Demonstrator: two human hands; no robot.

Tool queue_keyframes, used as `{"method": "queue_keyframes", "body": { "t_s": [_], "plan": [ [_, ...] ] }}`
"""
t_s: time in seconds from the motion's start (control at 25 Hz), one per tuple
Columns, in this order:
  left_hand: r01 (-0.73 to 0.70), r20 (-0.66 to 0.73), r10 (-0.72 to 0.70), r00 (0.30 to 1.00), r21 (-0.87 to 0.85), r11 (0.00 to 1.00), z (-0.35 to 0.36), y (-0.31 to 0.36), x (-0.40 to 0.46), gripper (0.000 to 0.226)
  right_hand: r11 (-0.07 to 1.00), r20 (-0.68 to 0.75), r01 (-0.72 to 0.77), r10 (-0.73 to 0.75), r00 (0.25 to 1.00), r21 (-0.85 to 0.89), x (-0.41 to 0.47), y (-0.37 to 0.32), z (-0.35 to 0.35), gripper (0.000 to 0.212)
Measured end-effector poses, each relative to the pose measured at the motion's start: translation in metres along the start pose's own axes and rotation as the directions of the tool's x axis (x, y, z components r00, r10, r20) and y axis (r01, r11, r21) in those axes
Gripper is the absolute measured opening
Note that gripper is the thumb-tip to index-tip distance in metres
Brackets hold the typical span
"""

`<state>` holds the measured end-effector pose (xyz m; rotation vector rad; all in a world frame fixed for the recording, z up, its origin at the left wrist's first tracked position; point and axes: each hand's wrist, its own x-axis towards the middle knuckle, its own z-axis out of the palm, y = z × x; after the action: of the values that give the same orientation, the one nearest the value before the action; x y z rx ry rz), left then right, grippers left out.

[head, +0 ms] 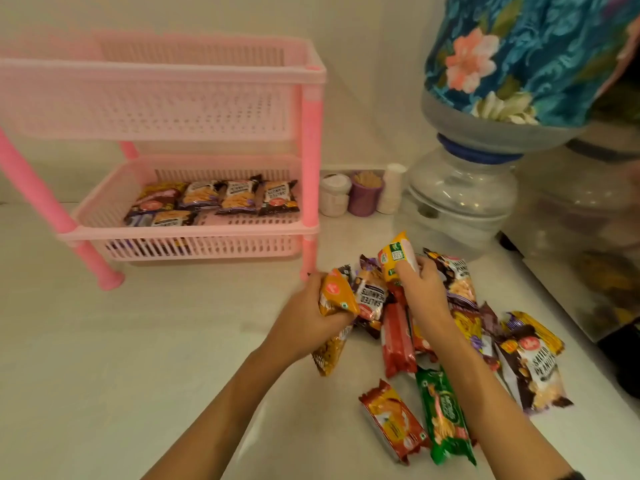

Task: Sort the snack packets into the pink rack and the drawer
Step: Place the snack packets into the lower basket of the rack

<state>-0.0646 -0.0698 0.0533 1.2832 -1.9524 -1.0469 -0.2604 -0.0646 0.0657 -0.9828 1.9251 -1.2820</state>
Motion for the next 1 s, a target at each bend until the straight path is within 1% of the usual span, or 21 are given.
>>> {"method": "queue_keyframes", "body": {
  "t_s": [0.08, 0.12, 0.2, 0.28, 0.36, 0.48, 0.56, 0.68, 0.76, 0.8, 0.88, 0.92, 0.96, 1.0],
  "plan": [
    [0.045, -0.126, -0.052, 0.991, -0.055, 0.997, -0.03, 0.003, 0.005, 0.047, 0.996, 0.127, 0.006, -0.016, 0.992, 0.084, -0.008, -0.011, 0.011, 0.066],
    [0.058, -0.182, -0.07, 0.981, -0.069, 0.996, -0.045, 0.004, 0.009, 0.041, 0.993, 0.202, 0.008, -0.032, 0.979, 0.119, -0.012, -0.017, 0.018, 0.066],
    [0.09, -0.288, -0.116, 0.951, -0.102, 0.991, -0.079, 0.004, 0.02, 0.038, 0.986, 0.334, 0.03, -0.083, 0.939, 0.162, -0.02, -0.035, 0.039, 0.063],
    [0.124, -0.383, -0.155, 0.911, -0.103, 0.987, -0.115, -0.003, 0.035, 0.046, 0.982, 0.419, 0.087, -0.15, 0.896, 0.167, -0.025, -0.055, 0.066, 0.059],
    [0.172, -0.425, -0.202, 0.882, -0.108, 0.979, -0.15, -0.013, 0.055, 0.065, 0.977, 0.474, 0.153, -0.208, 0.855, 0.151, -0.024, -0.078, 0.096, 0.057],
    [0.304, -0.378, -0.333, 0.864, -0.135, 0.943, -0.2, -0.033, 0.095, 0.084, 0.962, 0.505, 0.234, -0.275, 0.819, 0.144, -0.016, -0.117, 0.147, 0.056],
    [0.374, -0.323, -0.401, 0.857, -0.145, 0.916, -0.224, -0.045, 0.124, 0.092, 0.949, 0.478, 0.276, -0.315, 0.82, 0.152, -0.007, -0.143, 0.177, 0.053],
    [0.369, -0.224, -0.373, 0.9, -0.063, 0.927, -0.235, -0.06, 0.155, 0.092, 0.936, 0.416, 0.337, -0.347, 0.841, 0.1, 0.02, -0.167, 0.214, 0.047],
    [0.403, -0.168, -0.392, 0.904, 0.037, 0.914, -0.231, -0.072, 0.167, 0.092, 0.945, 0.417, 0.328, -0.291, 0.861, -0.017, 0.042, -0.17, 0.236, 0.053],
    [0.422, -0.167, -0.405, 0.899, 0.08, 0.903, -0.226, -0.079, 0.172, 0.09, 0.941, 0.425, 0.318, -0.242, 0.872, -0.116, 0.051, -0.168, 0.245, 0.056],
    [0.495, -0.13, -0.478, 0.868, 0.189, 0.848, -0.216, -0.092, 0.179, 0.09, 0.89, 0.459, 0.293, -0.11, 0.881, -0.35, 0.064, -0.161, 0.262, 0.064],
    [0.52, -0.102, -0.514, 0.852, 0.283, 0.806, -0.212, -0.096, 0.181, 0.091, 0.856, 0.479, 0.283, -0.048, 0.877, -0.433, 0.068, -0.156, 0.267, 0.072],
    [0.526, -0.089, -0.535, 0.84, 0.37, 0.765, -0.211, -0.098, 0.18, 0.091, 0.829, 0.493, 0.279, -0.005, 0.87, -0.484, 0.071, -0.153, 0.271, 0.08],
    [0.513, -0.101, -0.526, 0.845, 0.435, 0.74, -0.214, -0.096, 0.179, 0.087, 0.808, 0.497, 0.279, 0.02, 0.867, -0.519, 0.074, -0.149, 0.274, 0.087]
  ]
}}
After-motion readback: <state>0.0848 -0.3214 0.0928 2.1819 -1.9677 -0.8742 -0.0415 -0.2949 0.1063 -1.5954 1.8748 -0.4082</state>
